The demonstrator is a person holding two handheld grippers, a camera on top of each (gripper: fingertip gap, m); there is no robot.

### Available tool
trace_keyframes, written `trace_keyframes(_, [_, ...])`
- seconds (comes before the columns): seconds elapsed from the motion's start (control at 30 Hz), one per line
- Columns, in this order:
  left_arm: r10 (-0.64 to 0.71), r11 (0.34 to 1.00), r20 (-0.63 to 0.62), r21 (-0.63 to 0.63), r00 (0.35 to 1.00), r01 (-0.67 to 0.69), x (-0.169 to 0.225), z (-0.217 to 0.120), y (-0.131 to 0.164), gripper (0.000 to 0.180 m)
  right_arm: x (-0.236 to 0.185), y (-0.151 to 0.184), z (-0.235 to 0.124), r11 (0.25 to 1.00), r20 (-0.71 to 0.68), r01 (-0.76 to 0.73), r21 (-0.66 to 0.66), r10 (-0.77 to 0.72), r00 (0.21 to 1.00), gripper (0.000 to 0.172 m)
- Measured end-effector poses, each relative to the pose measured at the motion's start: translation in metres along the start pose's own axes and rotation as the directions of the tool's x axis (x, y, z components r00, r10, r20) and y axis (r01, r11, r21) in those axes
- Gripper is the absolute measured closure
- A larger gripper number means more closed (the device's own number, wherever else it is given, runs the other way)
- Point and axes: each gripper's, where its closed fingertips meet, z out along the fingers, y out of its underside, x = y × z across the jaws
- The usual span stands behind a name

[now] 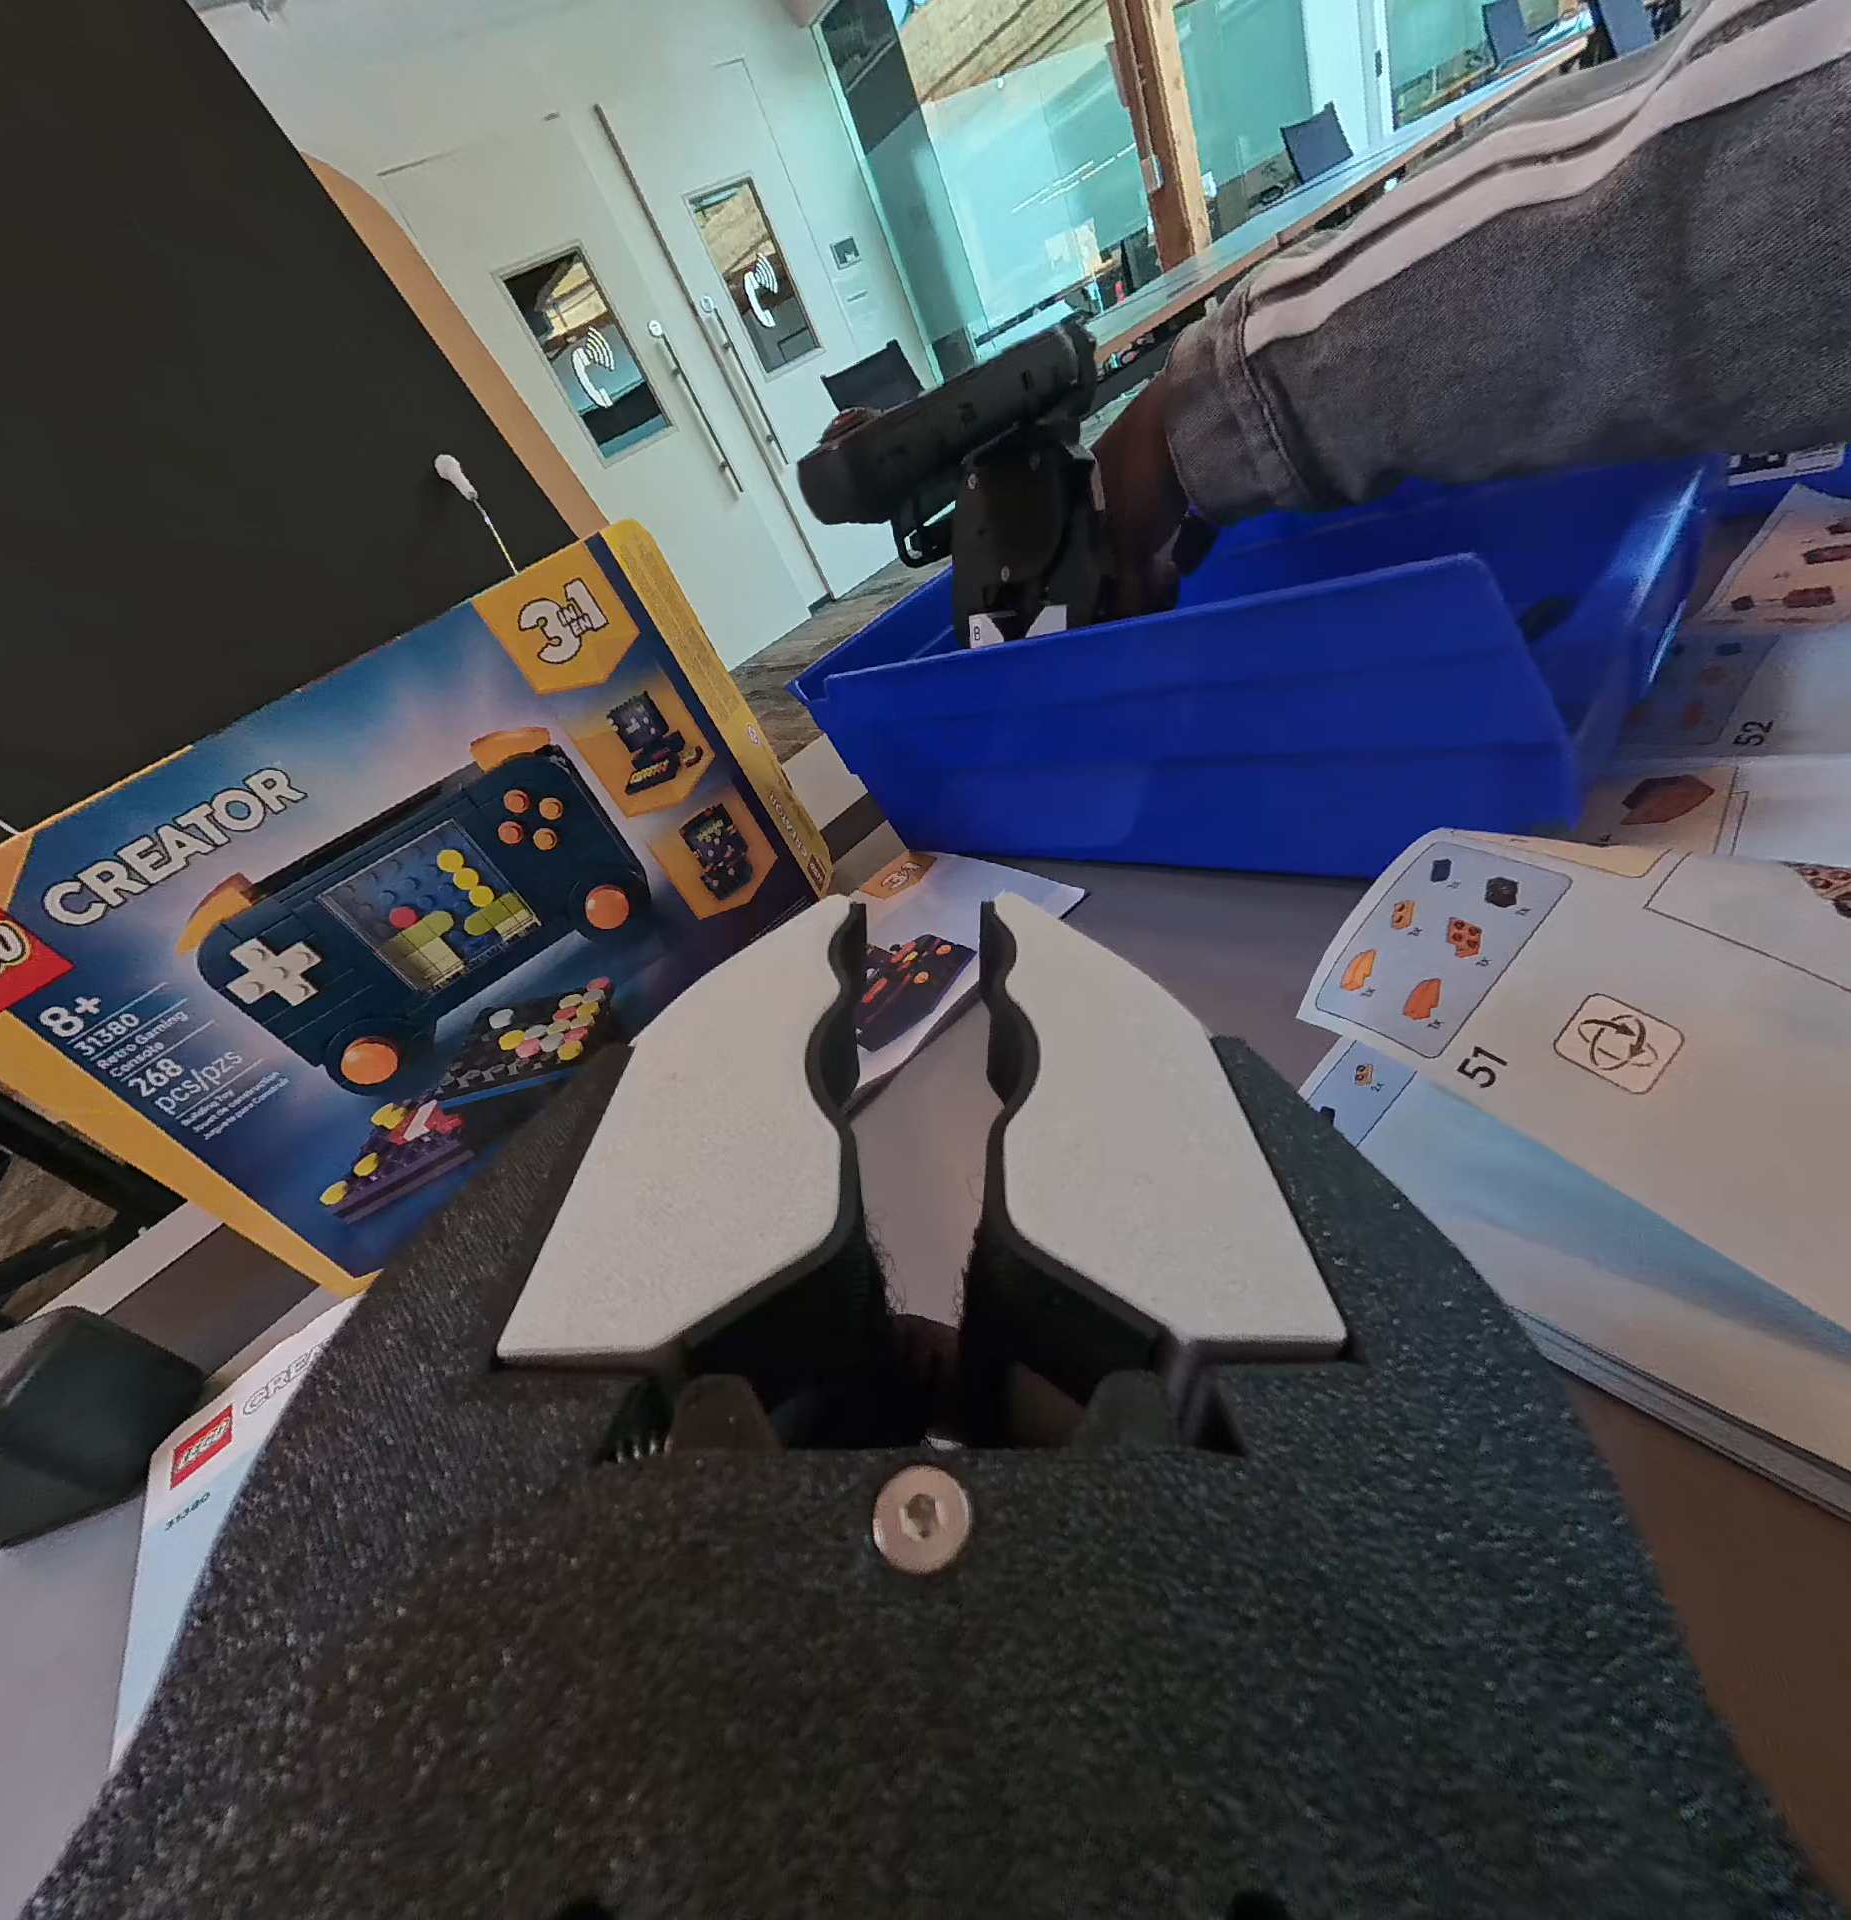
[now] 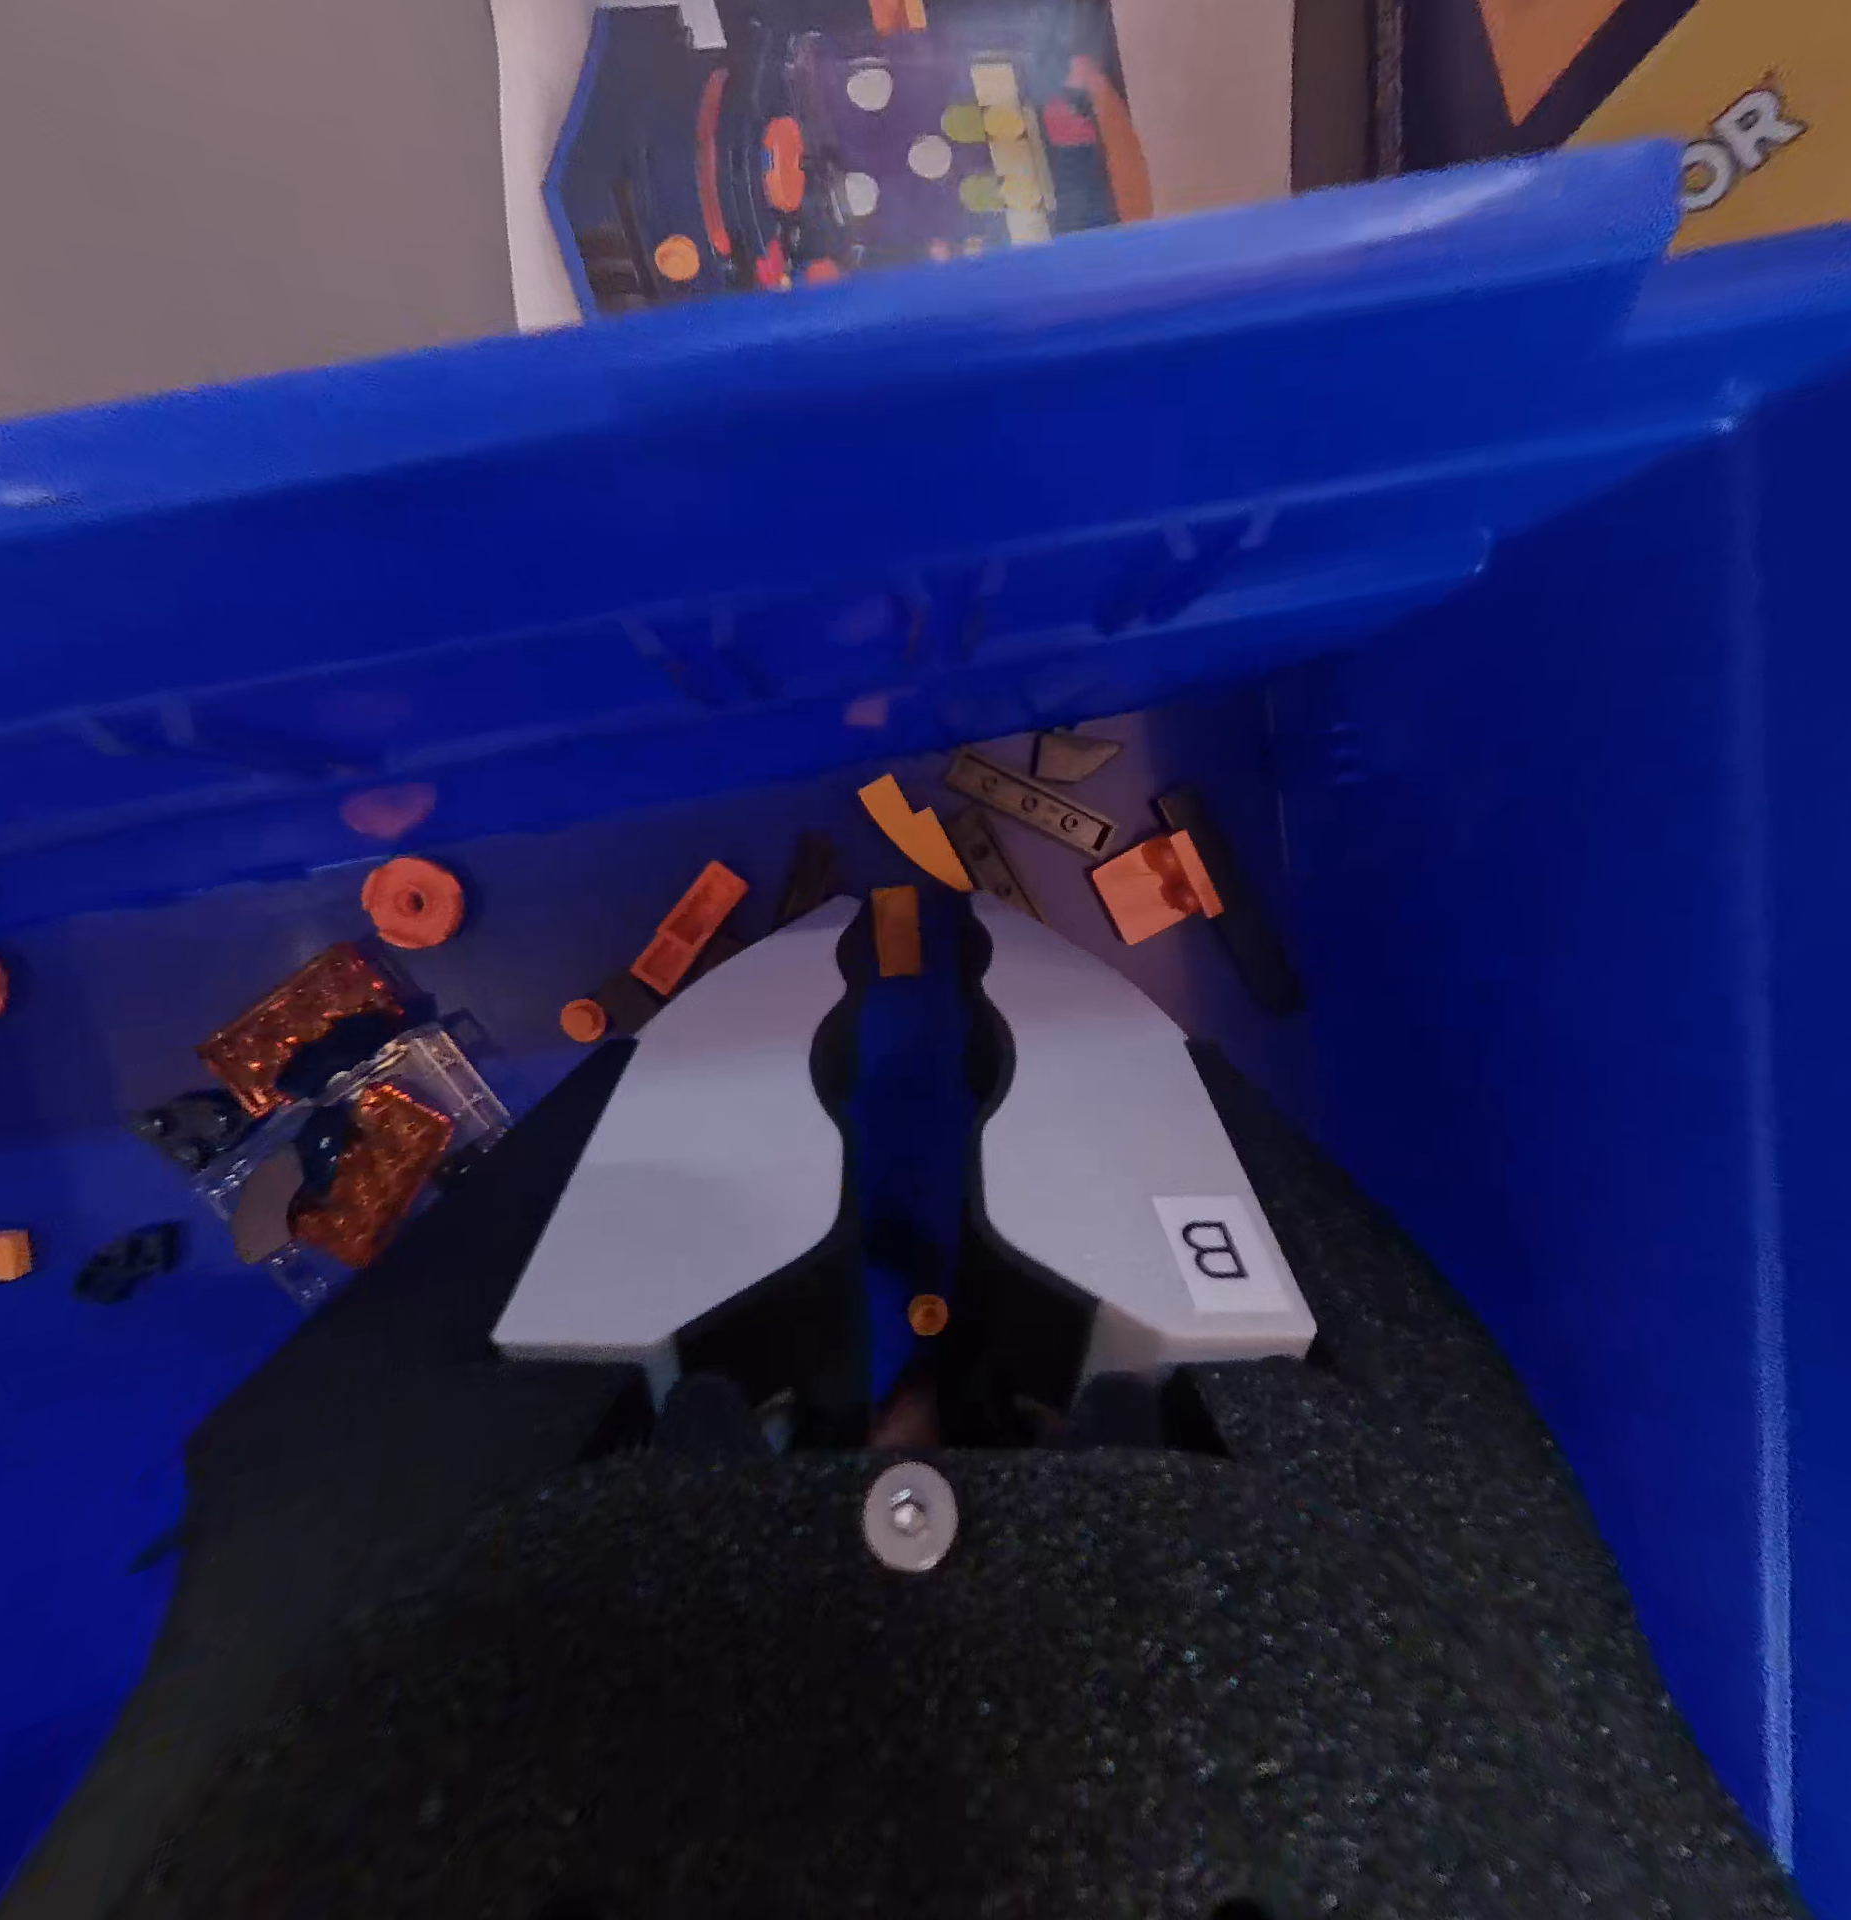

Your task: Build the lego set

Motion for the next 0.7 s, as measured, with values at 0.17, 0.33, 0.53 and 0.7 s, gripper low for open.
trace_keyframes(0.17, [-0.004, 1.0, 0.004, 0.004, 1.0, 0.004, -0.001, -0.001, -0.001, 0.161, 0.0, 0.001, -0.001, 1.0, -0.054, -0.011, 0.008, 0.012, 0.998, 0.164])
trace_keyframes(0.33, [-0.022, 1.0, 0.016, 0.002, 1.0, 0.022, -0.004, -0.001, 0.0, 0.161, -0.011, -0.027, -0.051, 0.977, -0.277, -0.087, 0.194, 0.14, 0.951, 0.164])
trace_keyframes(0.53, [-0.111, 0.993, 0.098, -0.024, 0.989, 0.114, -0.021, -0.005, 0.003, 0.161, -0.117, -0.119, -0.155, 0.807, -0.306, 0.029, 0.59, 0.19, 0.933, 0.165])
trace_keyframes(0.7, [-0.346, 0.938, 0.229, 0.107, 0.91, 0.33, -0.062, -0.021, -0.003, 0.161, -0.237, -0.174, -0.09, 0.883, -0.087, 0.141, 0.447, -0.114, 0.99, 0.165])
